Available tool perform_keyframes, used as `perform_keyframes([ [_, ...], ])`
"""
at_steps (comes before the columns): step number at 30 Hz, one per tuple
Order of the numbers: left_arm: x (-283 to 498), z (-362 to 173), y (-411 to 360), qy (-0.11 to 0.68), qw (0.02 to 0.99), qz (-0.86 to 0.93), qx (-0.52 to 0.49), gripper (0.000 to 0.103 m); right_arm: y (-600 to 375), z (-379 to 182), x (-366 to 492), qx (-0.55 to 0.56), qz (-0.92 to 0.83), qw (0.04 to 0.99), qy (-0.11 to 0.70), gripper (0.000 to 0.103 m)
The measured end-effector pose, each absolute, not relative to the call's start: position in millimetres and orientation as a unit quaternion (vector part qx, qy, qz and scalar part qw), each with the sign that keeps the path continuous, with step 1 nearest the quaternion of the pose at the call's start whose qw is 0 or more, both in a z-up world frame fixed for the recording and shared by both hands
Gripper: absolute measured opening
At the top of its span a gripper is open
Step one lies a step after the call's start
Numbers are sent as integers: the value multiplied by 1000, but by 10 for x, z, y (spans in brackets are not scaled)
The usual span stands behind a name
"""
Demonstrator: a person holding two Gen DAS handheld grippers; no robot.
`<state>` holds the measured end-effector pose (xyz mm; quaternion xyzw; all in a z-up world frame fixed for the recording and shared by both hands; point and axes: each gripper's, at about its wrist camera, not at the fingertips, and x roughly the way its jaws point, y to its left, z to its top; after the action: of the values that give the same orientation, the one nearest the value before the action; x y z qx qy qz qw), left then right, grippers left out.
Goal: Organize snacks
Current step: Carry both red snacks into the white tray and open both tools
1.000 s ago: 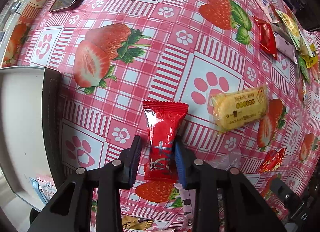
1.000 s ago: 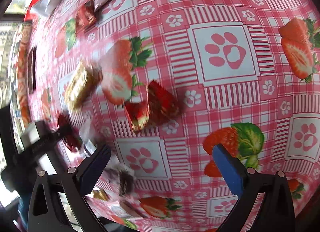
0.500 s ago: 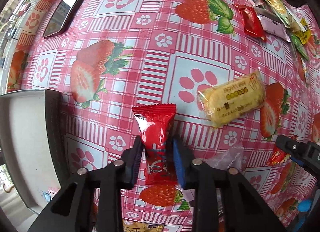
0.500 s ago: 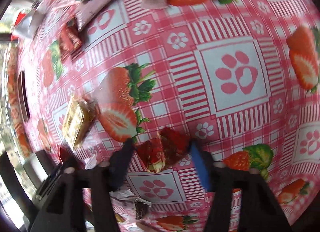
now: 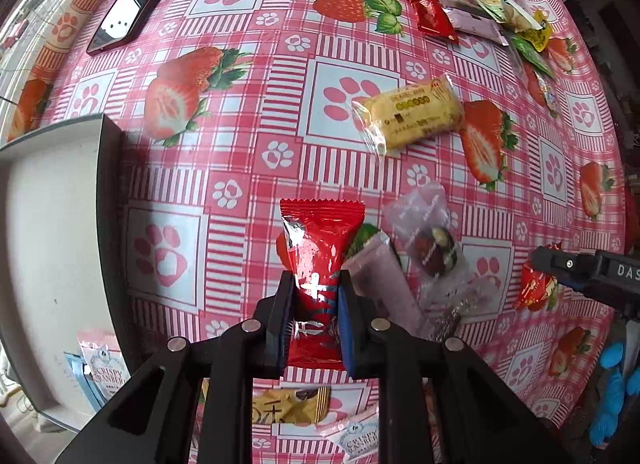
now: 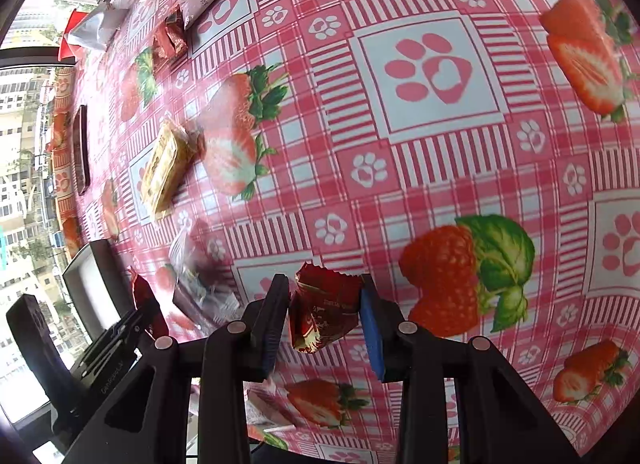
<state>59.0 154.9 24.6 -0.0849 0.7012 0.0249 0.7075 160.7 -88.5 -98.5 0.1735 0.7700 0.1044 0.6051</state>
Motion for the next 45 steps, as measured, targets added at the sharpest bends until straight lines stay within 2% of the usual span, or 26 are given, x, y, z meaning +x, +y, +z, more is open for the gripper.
perform_keyframes([
  [9,47,493,1778,687,721,30,-90,22,-702,-600,1173,154,144,611,763,37],
  [12,-3,513,2128,678,727,40,-106,22,-419,-522,1063,139,163,610,763,37],
  [25,-465,608,3432,654,743,67,-123,22,1615,-375,821,80,264,604,748,37],
  [34,-778,370,4179,680,719,48,-140,22,2772,-478,532,49,290,587,754,37],
  [35,-807,332,4218,683,715,44,-141,22,2877,-528,502,43,293,581,758,39],
  [37,-853,264,4259,690,709,29,-142,24,3013,-630,464,31,287,575,765,54],
  [39,-880,220,4263,693,707,19,-138,31,3092,-732,431,18,279,571,772,56],
  [41,-902,178,4247,695,706,5,-137,45,3083,-800,375,18,270,559,784,57],
  [42,-913,151,4232,697,705,0,-134,47,3081,-856,369,18,264,555,789,61],
  [43,-918,122,4222,699,703,-5,-131,48,3080,-896,358,18,258,550,794,69],
  [45,-932,105,4212,700,702,-17,-130,50,3070,-971,342,31,251,543,801,70],
])
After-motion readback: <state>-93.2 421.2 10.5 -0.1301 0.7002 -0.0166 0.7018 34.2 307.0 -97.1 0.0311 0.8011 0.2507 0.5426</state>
